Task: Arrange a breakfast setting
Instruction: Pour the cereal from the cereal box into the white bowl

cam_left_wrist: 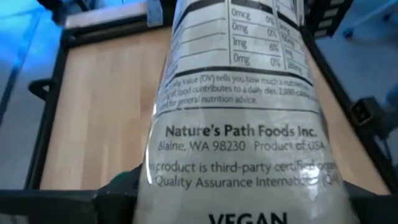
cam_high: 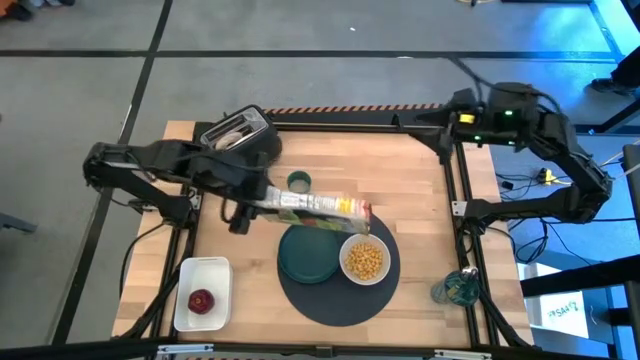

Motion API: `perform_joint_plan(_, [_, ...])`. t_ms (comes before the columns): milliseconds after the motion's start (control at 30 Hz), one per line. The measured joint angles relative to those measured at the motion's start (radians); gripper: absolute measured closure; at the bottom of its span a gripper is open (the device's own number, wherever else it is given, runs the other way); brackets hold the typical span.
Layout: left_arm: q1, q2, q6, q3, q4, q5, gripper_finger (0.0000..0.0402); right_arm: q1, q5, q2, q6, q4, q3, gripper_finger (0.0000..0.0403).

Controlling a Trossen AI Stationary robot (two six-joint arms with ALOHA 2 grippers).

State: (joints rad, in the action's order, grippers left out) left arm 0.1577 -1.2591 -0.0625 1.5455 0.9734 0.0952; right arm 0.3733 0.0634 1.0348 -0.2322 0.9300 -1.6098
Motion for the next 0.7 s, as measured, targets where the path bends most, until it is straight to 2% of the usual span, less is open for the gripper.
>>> perform_joint_plan(233, [0.000,0.091,-0.002,0.000,-0.101,0.008,0.0195,0.000,0.002,-0.043,0.008,-0.099,-0.072,0.0114])
perform_joint_plan(433, [-0.018,0.140,-0.059,0.000,-0.365,0.127,0.0196,0.000,0.169,-0.049,0.006,-0.282,-0.078,0.0114])
perform_joint_plan(533, [-0.055,0.143,-0.066,0.000,-0.503,0.157,0.0196,-0.001,0.213,-0.046,0.012,-0.359,-0.078,0.0114])
perform_joint_plan(700, [-0.103,0.135,-0.086,0.000,-0.542,0.149,0.0196,0.000,0.194,-0.044,0.056,-0.401,-0.077,0.0114])
